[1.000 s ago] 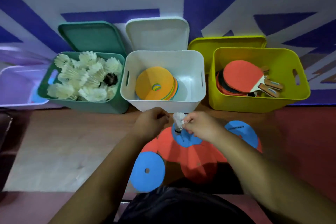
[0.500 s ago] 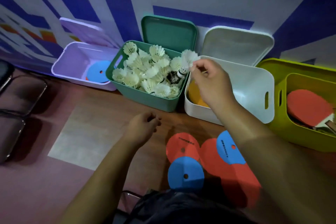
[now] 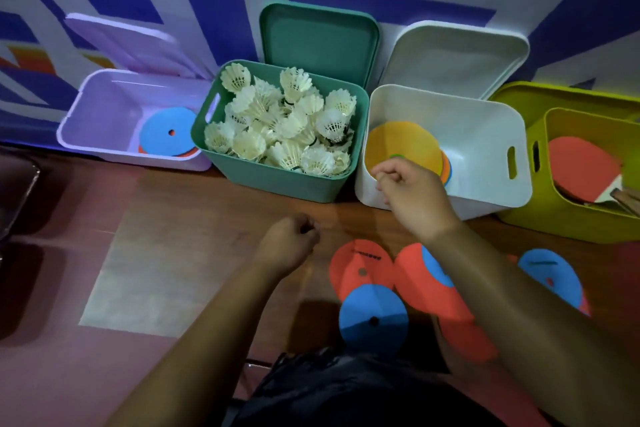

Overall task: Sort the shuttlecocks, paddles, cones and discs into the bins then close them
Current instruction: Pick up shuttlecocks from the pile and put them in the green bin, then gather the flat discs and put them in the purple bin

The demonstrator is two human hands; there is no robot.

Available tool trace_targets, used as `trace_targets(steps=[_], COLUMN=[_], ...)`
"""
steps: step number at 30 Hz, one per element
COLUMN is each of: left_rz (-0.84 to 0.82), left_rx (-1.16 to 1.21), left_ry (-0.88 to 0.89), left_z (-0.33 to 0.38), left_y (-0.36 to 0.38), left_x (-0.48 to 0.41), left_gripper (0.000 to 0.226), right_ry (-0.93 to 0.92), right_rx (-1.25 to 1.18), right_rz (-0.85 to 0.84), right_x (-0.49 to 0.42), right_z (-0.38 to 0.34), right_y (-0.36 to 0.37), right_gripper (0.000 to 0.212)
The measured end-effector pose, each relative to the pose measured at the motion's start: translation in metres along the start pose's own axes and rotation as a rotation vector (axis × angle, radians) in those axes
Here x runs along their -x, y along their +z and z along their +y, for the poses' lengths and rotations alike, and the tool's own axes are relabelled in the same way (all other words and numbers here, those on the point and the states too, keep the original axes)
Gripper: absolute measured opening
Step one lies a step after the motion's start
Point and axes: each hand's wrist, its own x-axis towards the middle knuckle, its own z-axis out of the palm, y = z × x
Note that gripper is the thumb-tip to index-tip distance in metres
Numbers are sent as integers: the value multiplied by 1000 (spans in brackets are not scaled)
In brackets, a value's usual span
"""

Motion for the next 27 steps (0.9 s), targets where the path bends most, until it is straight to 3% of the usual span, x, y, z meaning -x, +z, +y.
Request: trace_targets(steps=[5,8,10,15,17,21,23,27], left_rz=[-139,-196,-190,-41,-17,-46,-69,-179], left_rx=[-167,-213,-262,-201,-162,-149,-132,-199], left_ry=[49,58,72,-54,-105,-207,-208,-153], left_z=[3,0,-1,-16,-31,-84,-65,-32], left_y=[35,56,72,107,119,143,142,148], left_x=[-19,-23,-23,-25,-30,-55,-31,19], left_gripper=[22,35,53,54,57,64,67,29], right_ry=[176,330,482,802,834,811,842,809], right_rx=[19,206,277,84,10,-123,-197,-207], right_rz=[1,-112,-215,-389,-381,-289,-256,-259], right_x=[52,74,88,132,142,152,155,154], right_z=[68,110,141,200,221,260,249,238], right_y=[-6,-11,-9,9,17,35,37,34], right_gripper=[20,18,23,37,46,35,31,16])
